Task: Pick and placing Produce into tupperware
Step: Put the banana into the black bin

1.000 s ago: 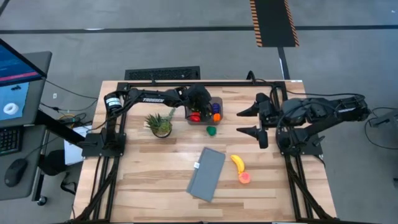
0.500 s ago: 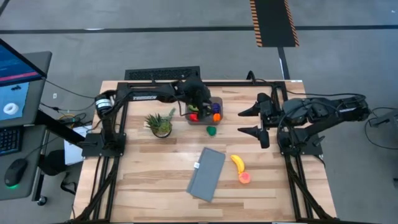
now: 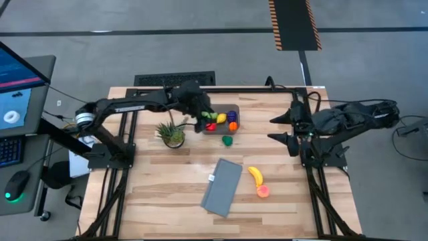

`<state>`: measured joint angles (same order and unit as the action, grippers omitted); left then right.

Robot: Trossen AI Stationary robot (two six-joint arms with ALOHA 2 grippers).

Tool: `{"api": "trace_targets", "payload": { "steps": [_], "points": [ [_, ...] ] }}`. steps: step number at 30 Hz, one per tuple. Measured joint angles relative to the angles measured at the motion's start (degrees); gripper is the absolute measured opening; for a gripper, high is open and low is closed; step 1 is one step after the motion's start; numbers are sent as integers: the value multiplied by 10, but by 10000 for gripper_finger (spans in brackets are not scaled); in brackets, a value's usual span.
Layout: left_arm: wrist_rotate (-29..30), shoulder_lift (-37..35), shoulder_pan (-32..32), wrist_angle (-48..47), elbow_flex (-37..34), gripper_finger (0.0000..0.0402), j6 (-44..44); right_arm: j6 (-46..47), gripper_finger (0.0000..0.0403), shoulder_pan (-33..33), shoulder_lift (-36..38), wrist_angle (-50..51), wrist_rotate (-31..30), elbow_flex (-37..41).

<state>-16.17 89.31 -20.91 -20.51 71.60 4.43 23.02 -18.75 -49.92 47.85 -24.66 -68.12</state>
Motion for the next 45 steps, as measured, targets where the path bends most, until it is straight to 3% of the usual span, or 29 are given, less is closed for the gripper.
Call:
{"api": "trace_targets", "payload": {
  "steps": [9, 20, 25, 31, 45],
  "points": [
    [49, -173, 12, 106, -173, 227, -86, 110, 311, -72, 48, 25, -114, 74],
    [182, -359, 74, 138, -253, 227, -130, 211, 311, -98, 66, -77, -187, 243],
    [219, -403, 112, 134, -274, 227, -156, 244, 311, -112, 66, -137, -186, 294],
    [272, -442, 158, 125, -309, 227, -186, 357, 311, -163, 65, -136, -174, 330],
    [351, -490, 227, 118, -336, 227, -189, 557, 311, -262, -20, -139, -170, 335]
  ]
}}
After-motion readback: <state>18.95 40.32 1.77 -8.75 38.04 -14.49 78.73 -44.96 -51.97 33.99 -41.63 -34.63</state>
